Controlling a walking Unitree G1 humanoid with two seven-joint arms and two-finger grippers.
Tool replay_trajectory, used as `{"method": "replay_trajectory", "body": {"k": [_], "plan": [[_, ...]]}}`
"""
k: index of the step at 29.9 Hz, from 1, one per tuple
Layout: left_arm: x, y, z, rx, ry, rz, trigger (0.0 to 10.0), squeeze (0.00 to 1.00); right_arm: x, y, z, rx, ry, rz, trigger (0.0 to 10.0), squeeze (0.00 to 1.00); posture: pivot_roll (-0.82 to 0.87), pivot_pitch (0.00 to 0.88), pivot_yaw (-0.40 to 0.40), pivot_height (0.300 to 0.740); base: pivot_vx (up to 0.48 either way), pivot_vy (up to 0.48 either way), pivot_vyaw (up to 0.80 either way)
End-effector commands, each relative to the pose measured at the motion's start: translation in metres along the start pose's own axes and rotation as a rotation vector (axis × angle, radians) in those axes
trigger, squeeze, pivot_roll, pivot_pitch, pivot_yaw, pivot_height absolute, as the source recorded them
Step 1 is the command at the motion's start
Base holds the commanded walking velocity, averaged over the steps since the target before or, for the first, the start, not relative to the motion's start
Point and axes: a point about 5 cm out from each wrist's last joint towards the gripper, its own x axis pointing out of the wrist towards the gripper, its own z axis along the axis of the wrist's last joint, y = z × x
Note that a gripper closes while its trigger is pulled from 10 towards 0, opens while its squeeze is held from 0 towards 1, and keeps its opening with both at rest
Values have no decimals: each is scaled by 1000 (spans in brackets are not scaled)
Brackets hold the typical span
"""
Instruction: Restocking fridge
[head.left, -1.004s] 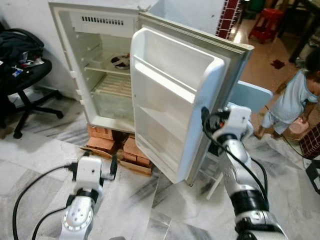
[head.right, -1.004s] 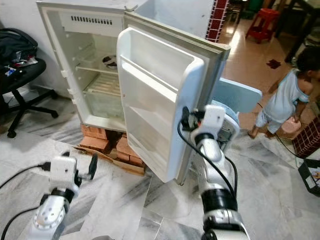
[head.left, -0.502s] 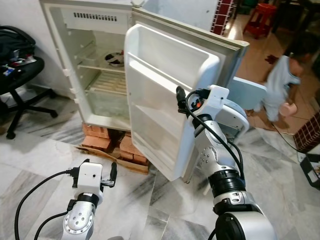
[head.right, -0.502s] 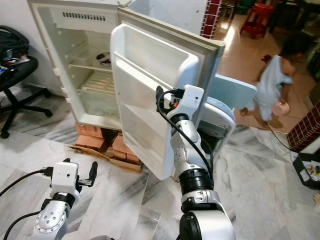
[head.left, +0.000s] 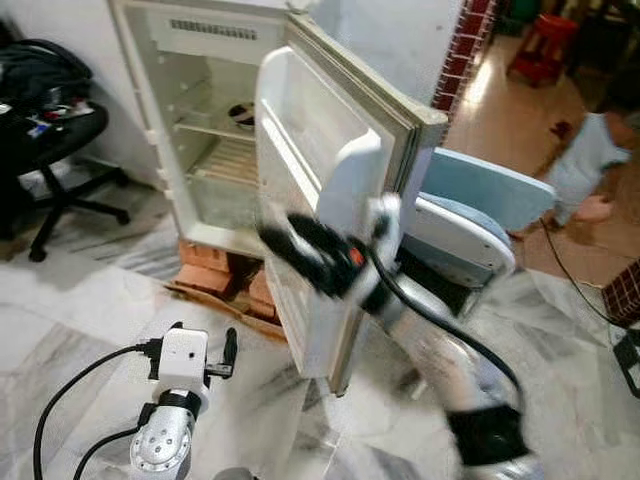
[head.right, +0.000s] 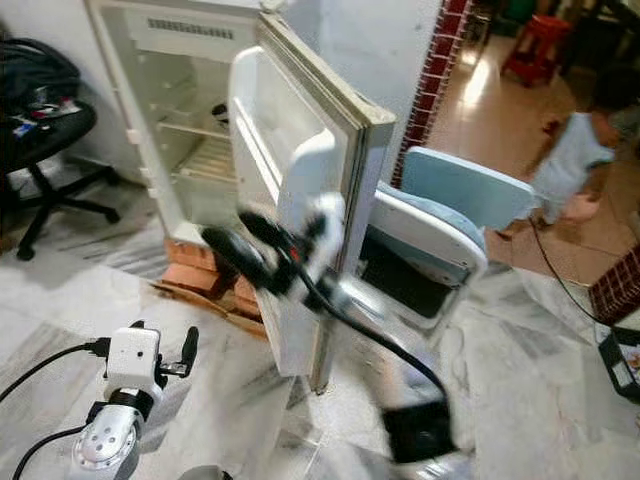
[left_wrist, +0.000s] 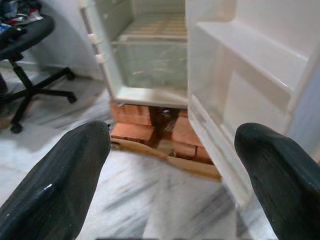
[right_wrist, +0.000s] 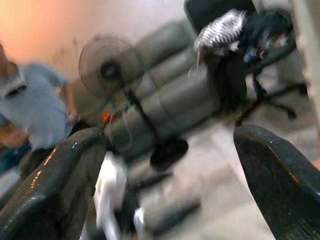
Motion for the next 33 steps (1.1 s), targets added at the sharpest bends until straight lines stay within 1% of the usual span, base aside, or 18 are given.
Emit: {"method": "replay_trajectory", "body": {"k": [1,3,5,6,7,10,13,14,17,20,22,23,24,25,26,27,31,33], "plan": [[0,-3,-1,7,11,-19,10000,0,-10,13,-4,-72,110,136,10000,0,94,0,-57,740,0,0,0],[-1,-3,-2,8,13,-23,10000,0,-25,7,-18,-118,229,120,10000,0,95,0,-58,740,0,0,0],[-1,-3,-2,8,17,-23,10000,0,-43,-18,-38,-242,420,-27,10000,0,94,0,-56,740,0,0,0],[-1,-3,-2,9,18,-25,10000,0,-47,-30,-40,-277,457,-111,10000,0,94,0,-56,740,0,0,0],[-1,-3,-2,9,18,-25,10000,0,-47,-30,-40,-277,457,-111,10000,0,94,0,-56,740,0,0,0],[0,-4,-3,14,22,-33,10000,0,-50,-66,-37,-402,516,-404,10000,0,94,0,-50,740,0,0,0],[1,-5,-2,22,25,-41,10000,0,-45,-94,-12,-519,447,-721,10000,0,99,0,-48,740,0,0,0],[1,-5,-2,22,25,-41,10000,0,-45,-94,-12,-519,447,-721,10000,0,99,0,-48,740,0,0,0],[1,-4,-3,27,29,-43,10000,0,-31,-106,17,-584,300,-910,10000,0,108,0,-49,740,0,0,0],[2,-4,-3,28,31,-42,10000,0,-18,-106,24,-552,224,-921,10000,0,111,0,-51,740,0,0,0],[1,-4,-3,29,32,-42,10000,0,-5,-101,29,-521,157,-884,10000,0,113,0,-52,740,0,0,0],[1,-5,-3,30,32,-43,10000,0,13,-91,32,-473,77,-791,10000,0,117,0,-54,740,0,0,0],[1,-5,-3,30,32,-43,10000,0,13,-91,32,-473,77,-791,10000,0,117,0,-54,740,0,0,0],[1,-5,-3,30,33,-43,10000,0,23,-84,33,-430,23,-720,10000,0,118,0,-55,740,0,0,0],[0,-5,-4,30,34,-44,10000,0,43,-62,38,-337,-88,-529,10000,0,116,0,-55,740,0,0,0],[0,-5,-4,30,36,-45,10000,0,50,-50,38,-321,-116,-439,10000,0,114,0,-54,740,0,0,0],[1,-6,-5,31,39,-49,10000,0,59,-28,33,-318,-121,-283,10000,0,110,0,-51,740,0,0,0],[2,-6,-4,33,39,-53,10000,0,56,-29,26,-337,-103,-292,10000,0,107,0,-50,740,0,0,0]]}}
